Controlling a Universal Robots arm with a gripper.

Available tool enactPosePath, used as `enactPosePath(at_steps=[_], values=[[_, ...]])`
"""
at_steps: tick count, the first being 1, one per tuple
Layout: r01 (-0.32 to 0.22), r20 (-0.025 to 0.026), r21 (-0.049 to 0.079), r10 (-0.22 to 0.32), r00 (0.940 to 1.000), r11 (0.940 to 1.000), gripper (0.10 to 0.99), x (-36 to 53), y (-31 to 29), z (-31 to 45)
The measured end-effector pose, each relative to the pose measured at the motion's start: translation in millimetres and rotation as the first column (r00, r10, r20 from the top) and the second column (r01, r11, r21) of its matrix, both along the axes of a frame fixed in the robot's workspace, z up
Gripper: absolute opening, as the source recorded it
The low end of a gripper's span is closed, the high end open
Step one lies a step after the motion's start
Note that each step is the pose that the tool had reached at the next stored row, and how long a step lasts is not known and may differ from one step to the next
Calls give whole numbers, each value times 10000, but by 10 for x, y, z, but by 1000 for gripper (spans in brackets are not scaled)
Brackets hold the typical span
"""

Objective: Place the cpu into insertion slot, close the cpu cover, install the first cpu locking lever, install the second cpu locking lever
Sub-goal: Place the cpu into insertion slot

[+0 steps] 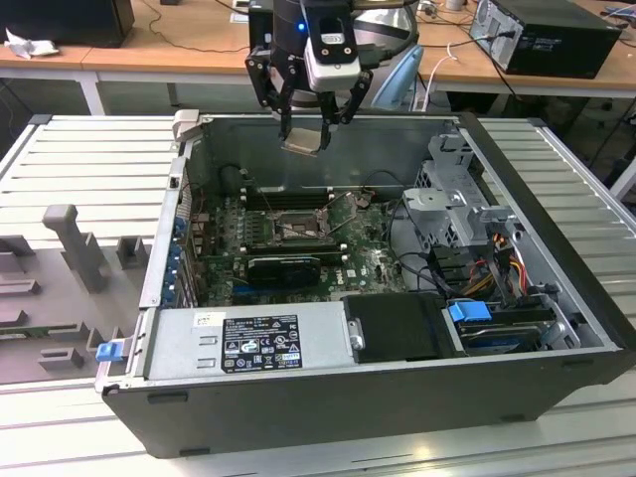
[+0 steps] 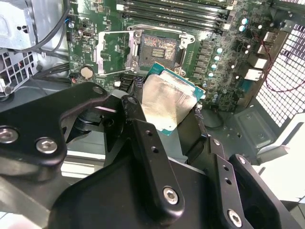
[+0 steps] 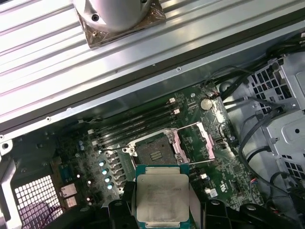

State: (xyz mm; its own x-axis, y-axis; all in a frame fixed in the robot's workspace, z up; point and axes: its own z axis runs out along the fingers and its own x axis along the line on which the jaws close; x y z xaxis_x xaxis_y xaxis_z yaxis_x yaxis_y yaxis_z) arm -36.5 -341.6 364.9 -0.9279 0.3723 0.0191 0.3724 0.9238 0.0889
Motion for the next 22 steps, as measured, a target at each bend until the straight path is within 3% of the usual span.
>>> enactPosePath(at_steps=[22], values=[[1100, 0, -6, -1100, 9939, 9939, 533, 0, 0, -3]])
